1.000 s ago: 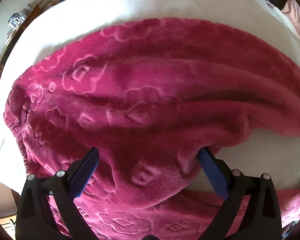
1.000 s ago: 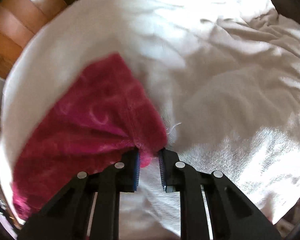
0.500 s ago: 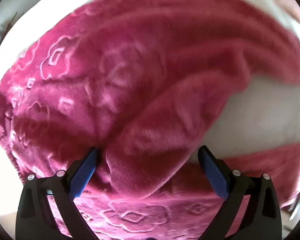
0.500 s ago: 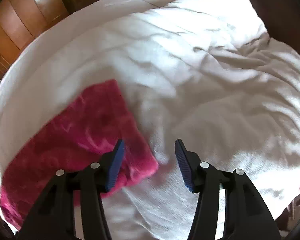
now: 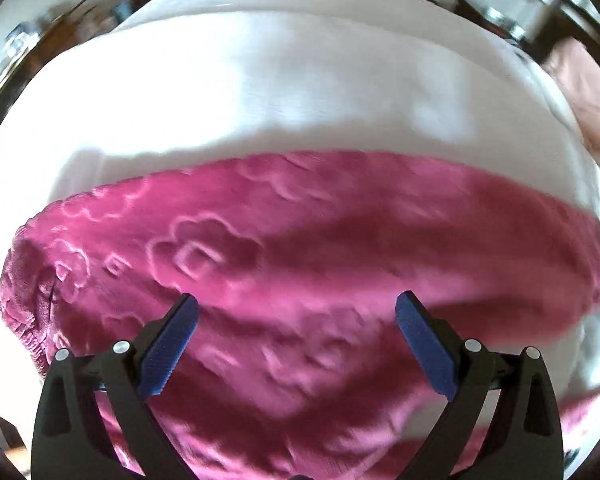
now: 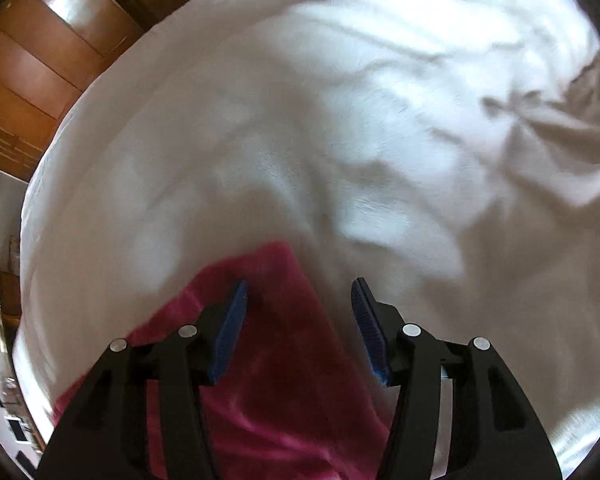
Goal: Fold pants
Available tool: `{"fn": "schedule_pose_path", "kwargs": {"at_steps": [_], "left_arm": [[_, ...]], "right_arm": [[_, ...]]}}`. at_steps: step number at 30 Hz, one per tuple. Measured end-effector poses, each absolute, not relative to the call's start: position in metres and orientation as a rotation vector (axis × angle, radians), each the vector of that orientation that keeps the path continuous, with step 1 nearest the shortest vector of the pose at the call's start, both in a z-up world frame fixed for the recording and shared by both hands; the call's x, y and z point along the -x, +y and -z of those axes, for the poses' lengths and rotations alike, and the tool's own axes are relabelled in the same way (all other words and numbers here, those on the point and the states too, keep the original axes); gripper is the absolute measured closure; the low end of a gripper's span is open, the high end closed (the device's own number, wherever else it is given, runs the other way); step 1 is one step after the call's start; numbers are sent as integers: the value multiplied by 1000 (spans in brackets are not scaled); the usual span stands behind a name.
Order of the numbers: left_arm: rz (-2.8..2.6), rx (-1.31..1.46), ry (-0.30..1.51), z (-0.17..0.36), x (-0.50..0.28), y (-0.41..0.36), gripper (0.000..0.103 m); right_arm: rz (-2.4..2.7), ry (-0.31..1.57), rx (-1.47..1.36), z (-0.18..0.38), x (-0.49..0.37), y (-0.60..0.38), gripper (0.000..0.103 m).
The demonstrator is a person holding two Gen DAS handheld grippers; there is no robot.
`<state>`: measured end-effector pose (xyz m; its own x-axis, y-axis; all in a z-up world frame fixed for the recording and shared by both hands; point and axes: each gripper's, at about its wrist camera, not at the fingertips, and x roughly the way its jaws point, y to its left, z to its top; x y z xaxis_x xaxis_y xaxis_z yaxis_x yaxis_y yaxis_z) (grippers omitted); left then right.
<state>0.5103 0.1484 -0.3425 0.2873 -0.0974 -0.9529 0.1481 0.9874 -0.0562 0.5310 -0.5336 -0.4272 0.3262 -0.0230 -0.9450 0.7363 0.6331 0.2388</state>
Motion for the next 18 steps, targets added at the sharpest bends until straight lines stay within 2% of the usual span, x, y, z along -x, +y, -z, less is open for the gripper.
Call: {"fn": "schedule_pose_path", "kwargs": {"at_steps": [2,3,5,8,14,18], "left_arm": [[95,-18,1296,353,-528,162,5],[72,-1,1310,357,-535,167,5],[25,10,1329,368,-551,182,5],[-37,7,1332,385,-574,194,5],[-136,30,1317,392,-618,231,5],[-181,6,1316,405,-647,242,5]], "right_arm": [[542,1159,-756,440,-543,-537,50],[533,1155,-741,441,-547,-537,72],[489,1145,-708,436,-557,-533,93],[521,1100,-533,408,-578,-525,96],[522,938,-433,353,-620,-527,96],[529,984,-350,376,-652,-520,93]]}}
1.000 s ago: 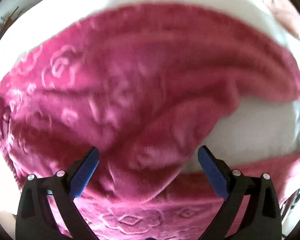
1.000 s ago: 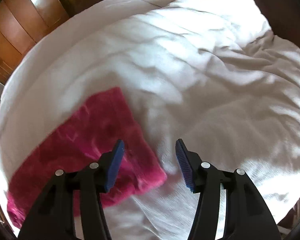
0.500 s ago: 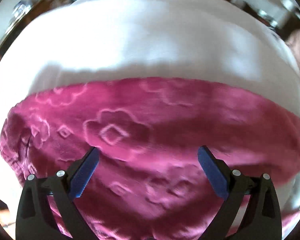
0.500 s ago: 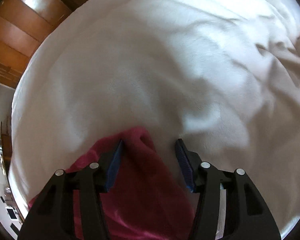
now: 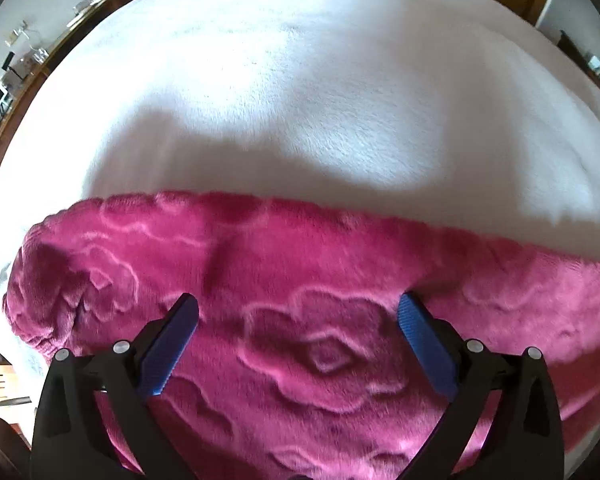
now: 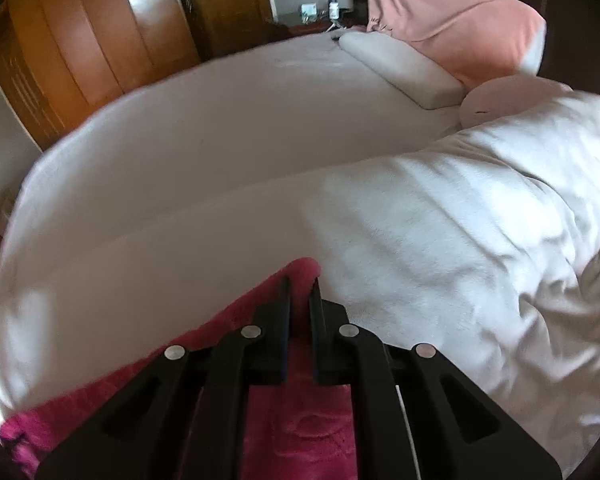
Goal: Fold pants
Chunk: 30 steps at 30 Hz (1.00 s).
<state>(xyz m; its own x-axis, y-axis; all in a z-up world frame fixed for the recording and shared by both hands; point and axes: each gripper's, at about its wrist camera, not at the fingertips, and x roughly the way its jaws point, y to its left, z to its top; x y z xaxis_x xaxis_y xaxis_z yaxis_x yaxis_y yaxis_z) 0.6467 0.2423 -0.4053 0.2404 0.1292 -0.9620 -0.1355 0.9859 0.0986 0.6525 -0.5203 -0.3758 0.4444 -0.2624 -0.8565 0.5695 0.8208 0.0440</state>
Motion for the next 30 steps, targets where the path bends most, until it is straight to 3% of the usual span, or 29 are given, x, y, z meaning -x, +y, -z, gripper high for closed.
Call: {"fn": "schedule_pose_path", "kwargs": {"at_steps": [2,5,13,21,25,30], "left_arm": [[-207,7,1317,411,-660,244,5],[-233,2,1301,413,-674,249,5],[-265,21,1301,419,-706,265,5],[-239,50,1265,394,-699,271,5],[-142,45,1235,380,-687,262,5],[-10,-33,1262,406,-686,243,5]], "right_arm": [[546,1032,-307,397,-655,-520,92],[600,1021,-313,407,-643,-523,68],[400,1003,-187,378,-592,-423,64],[-53,1129,-164,400,-577,-234,64],[-114,1158,-169,416,-574,-178,64],[-120,1229,-79,452,-573,-140,64]]}}
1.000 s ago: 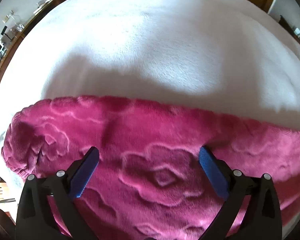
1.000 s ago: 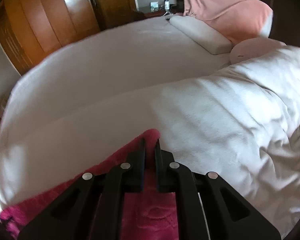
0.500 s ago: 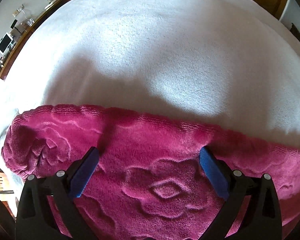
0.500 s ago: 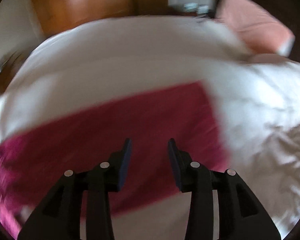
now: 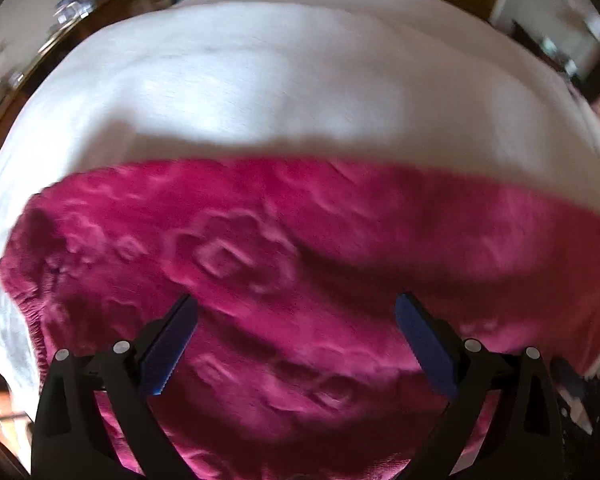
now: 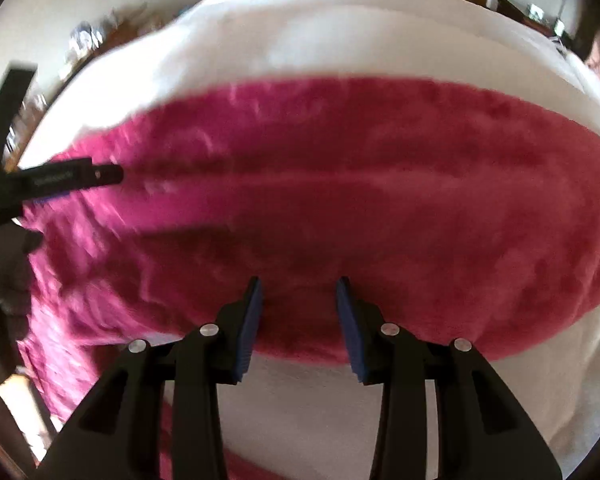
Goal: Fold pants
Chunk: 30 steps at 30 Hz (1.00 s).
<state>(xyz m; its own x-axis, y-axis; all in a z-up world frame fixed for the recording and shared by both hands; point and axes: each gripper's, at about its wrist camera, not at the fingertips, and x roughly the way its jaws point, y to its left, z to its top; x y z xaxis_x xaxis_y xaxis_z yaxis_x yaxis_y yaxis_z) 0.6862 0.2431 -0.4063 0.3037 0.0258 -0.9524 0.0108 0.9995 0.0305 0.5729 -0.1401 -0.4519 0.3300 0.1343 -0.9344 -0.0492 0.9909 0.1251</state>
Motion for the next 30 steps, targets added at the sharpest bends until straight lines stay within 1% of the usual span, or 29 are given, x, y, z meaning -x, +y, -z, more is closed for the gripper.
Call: {"fn": "schedule_pose_path", "kwargs": {"at_steps": [3,7,10,13,17,19,21,22,27,30], "left_arm": [[-43,-64,1293,434,-702,245,5],[-39,45,1327,460,-733,287,5],[-38,33,1324,458,-741,315,5],[-32,43,1300,443,-737,330,5],[-33,93,1268,427,-737,374,5],[-44,108,1260,424,-718,397,5],[-62,119,1261,425,-713,425,5],[-71,120,1266,426,-709,440,5],[-112,111,1309,435,-673,476,5],[-118,93,1324,440,-658,497,5]], "right_arm": [[-117,1264,-73,470,-561,-142,64],[-120,1265,-42,471,-558,-139,64],[-104,1266,-75,460,-560,-142,64],[-90,1212,-104,436,-549,-147,64],[-44,1213,-96,422,-513,-153,64],[-23,1235,-84,420,-489,-159,63],[-4,1269,-65,423,-461,-162,55],[4,1285,-63,425,-449,-162,54],[25,1397,-98,444,-393,-156,54],[6,1426,-71,447,-368,-145,54]]}}
